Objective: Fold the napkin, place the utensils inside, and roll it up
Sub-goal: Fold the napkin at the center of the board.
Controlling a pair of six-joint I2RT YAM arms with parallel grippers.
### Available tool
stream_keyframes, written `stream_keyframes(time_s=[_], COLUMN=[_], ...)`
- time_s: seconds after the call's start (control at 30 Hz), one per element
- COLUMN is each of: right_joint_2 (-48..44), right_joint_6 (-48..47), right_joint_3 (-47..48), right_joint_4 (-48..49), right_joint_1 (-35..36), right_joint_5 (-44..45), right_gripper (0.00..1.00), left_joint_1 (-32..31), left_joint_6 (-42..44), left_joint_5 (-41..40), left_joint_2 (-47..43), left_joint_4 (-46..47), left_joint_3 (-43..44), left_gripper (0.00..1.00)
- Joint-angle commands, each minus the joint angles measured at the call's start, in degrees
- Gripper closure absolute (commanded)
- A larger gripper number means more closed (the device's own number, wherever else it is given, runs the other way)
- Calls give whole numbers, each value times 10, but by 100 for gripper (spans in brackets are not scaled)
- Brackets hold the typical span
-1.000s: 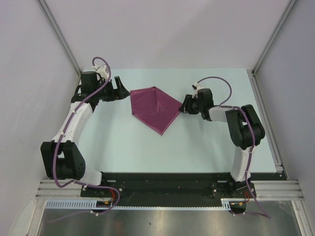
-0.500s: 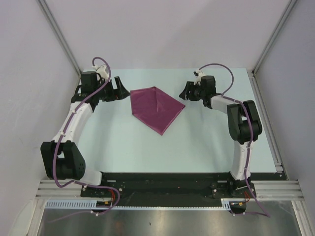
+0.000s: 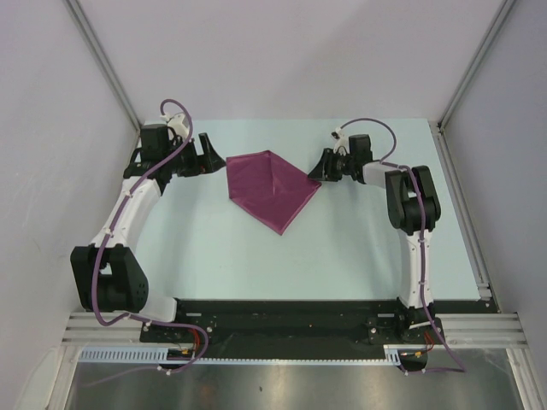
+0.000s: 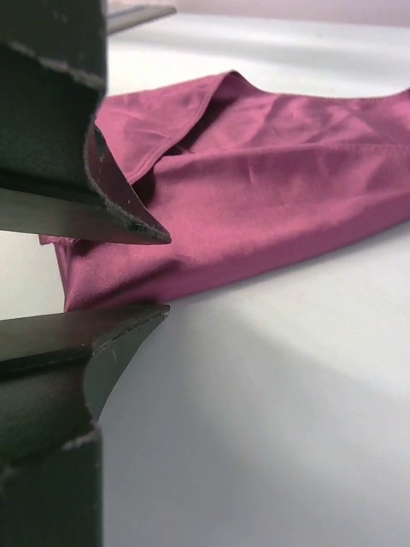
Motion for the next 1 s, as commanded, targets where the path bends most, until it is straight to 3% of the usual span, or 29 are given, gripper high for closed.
stream_keyframes(time_s=[0.0, 0.13, 0.27, 0.5, 0.77, 0.97], right_joint_2=[21, 25, 16, -42, -166, -268], right_joint_6=[14, 9, 5, 35, 107, 171], right_joint_3=[28, 33, 21, -61, -246, -377], right_joint_4=[-14, -28, -35, -18, 23, 45], right_joint_1=[1, 2, 3, 8, 31, 76], right_joint_5=[-46, -48, -35, 1, 99, 184], right_gripper=[62, 66, 84, 99, 100, 100], left_joint_1=[6, 6, 6, 6, -27, -85], left_joint_6=[-6, -6, -7, -21, -48, -110], left_joint_5=[5, 6, 6, 20, 24, 11], left_joint_2=[-3, -5, -6, -11, -19, -58], left_joint_4=[8, 8, 9, 23, 42, 108], left_joint_3=[0, 1, 0, -9, -41, -139], left_gripper=[8, 8, 8, 8, 8, 8])
